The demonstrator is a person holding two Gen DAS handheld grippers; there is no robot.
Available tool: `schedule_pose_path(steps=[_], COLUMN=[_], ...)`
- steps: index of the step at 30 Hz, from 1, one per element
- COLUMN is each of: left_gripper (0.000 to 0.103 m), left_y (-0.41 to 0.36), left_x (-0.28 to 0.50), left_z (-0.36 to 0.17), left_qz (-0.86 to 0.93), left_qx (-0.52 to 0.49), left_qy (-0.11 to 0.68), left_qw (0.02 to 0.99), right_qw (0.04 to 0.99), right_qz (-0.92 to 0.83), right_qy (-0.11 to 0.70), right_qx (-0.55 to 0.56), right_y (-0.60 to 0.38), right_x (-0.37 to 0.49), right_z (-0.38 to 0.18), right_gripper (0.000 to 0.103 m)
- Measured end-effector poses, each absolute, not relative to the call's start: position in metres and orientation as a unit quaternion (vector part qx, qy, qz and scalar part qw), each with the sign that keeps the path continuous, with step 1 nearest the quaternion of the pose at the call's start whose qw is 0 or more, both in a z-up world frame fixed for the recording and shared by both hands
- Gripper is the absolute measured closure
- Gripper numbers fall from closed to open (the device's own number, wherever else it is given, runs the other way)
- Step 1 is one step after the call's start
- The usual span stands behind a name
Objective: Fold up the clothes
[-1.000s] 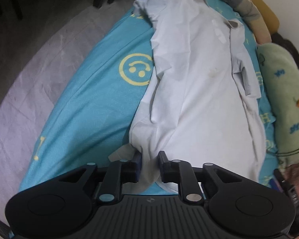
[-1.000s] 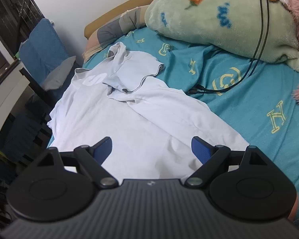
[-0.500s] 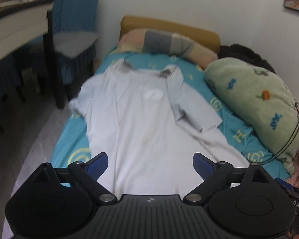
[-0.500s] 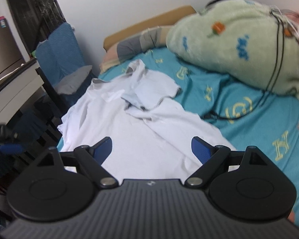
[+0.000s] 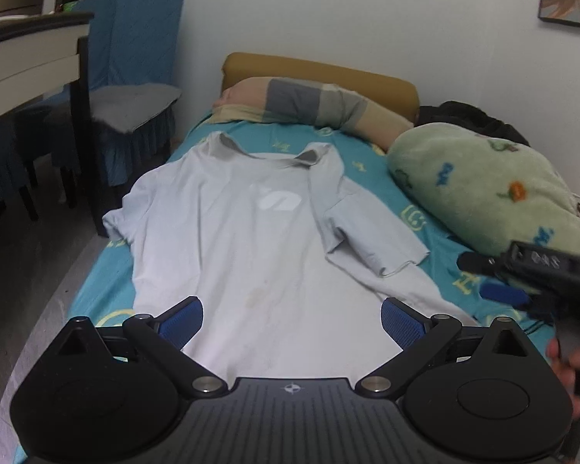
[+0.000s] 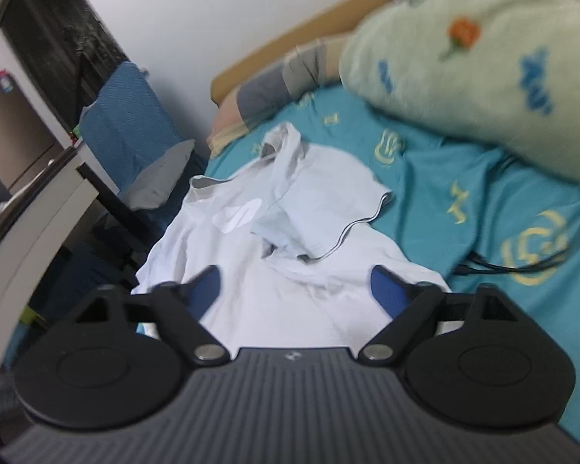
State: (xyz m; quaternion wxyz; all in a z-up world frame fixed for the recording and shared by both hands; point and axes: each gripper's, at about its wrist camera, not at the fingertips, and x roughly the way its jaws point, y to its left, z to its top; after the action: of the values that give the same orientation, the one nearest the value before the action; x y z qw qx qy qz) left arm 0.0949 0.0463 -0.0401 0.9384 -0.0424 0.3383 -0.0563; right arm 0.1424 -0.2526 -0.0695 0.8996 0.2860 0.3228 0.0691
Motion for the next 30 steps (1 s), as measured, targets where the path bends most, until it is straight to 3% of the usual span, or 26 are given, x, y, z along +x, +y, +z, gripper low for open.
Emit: schedule_pose_path(steps=[4,11,12,13,14,16,25,30], left_gripper=[0.003,0.003,0.003,0.003,0.003,0.003,0.003,0.003], left_y=[0.055,0.079,0.083,0.086,0.089,0.093,0.102,0.107], left_x=[0.107,0.132,0.136,0.138,0.141,0.145,0.163,0.172], left_z=[-0.057,-0.063,-0.066,-0.068,-0.071,-0.077,-0.095,-0.107], left_qz=[-0.026,-0.038,-0.042,-0.046,-0.046,-0.046,-0.048,-0.041], left_qx=[-0.001,-0.049,-0.055,-0.061,-0.063,-0.068,-0.077,-0.085], left_qy=[0.324,0.291,0.292,0.293,0.294,0.295,0.296,0.314], left_qw=[0.946,0.955,0.954,0.953,0.953,0.952,0.951,0.945], right_qw=[0.884,0.877,0.884,0.893,0.900,0.915,0.969,0.954], right_qz=[0.052,0.006,0.004,0.003,0.003,0.002,-0.099,-0.150], right_qy=[0.351,0.375,0.369,0.365,0.359,0.349,0.223,0.239], right_qx=[0.306,0.301,0.285,0.265,0.245,0.205,-0.041,-0.098], right_y=[-0.267,-0.266,-0.263,-0.259,-0.255,-0.247,-0.267,-0.294], right_x=[0.206,0.284,0.289,0.293,0.297,0.306,0.359,0.403], right_z=[-0.105,-0.157,-0.157,-0.156,-0.154,-0.151,-0.056,-0.049], right_gripper=[0.040,0.043,0.054,0.074,0.084,0.093,0.094,0.091])
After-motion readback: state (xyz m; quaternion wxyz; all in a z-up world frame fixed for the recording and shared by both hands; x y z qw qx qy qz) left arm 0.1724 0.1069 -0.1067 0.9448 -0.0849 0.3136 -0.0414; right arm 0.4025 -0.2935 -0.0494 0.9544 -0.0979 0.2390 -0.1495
